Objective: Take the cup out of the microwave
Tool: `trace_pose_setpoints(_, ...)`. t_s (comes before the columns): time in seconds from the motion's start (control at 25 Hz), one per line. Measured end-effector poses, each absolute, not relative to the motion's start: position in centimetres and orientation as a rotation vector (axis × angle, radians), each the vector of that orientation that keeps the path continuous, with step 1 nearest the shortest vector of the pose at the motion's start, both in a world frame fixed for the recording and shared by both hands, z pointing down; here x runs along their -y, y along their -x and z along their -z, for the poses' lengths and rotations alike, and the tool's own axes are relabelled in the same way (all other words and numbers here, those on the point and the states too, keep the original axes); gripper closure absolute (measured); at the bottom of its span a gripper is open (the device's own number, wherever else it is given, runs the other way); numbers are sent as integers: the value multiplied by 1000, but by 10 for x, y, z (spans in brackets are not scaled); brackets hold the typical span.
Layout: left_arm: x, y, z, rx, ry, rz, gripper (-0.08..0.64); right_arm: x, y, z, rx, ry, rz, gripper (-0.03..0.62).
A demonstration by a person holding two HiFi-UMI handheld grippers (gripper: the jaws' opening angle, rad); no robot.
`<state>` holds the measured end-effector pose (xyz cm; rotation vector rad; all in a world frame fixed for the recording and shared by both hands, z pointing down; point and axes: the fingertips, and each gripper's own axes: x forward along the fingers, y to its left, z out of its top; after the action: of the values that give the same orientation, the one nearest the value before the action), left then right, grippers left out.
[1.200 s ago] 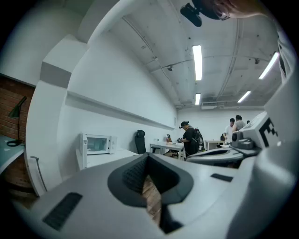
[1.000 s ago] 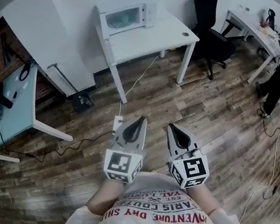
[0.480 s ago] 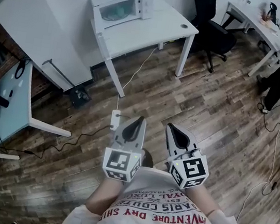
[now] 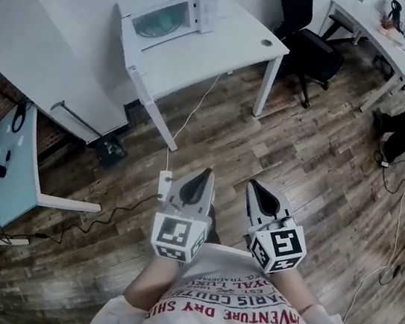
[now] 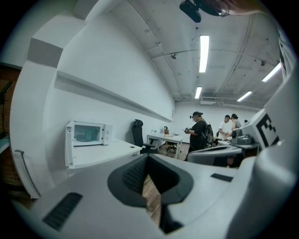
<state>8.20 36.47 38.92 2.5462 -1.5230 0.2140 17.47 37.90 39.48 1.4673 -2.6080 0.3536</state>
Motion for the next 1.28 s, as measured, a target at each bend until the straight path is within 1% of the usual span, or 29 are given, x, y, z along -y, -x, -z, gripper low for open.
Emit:
trace_pose_setpoints(0.24, -263, -57, -384, 1502, -2538, -182, 554, -282, -149, -391, 2587, -1469, -355, 588)
trace_pose_setpoints(0.6, -121, -3, -374, 1475, -2548, -202, 554, -138, -84, -376, 2588, -1413, -350, 588)
trace_pose_setpoints(0.8, -76, 21, -379, 1504, -2504, -217, 554, -90, -60, -381, 2596, -1359, -384, 588)
trace_pose_setpoints(1.28, 18, 46, -409, 1647, -2388, -249, 554, 35, -30, -403, 2683, -1201, -392, 588)
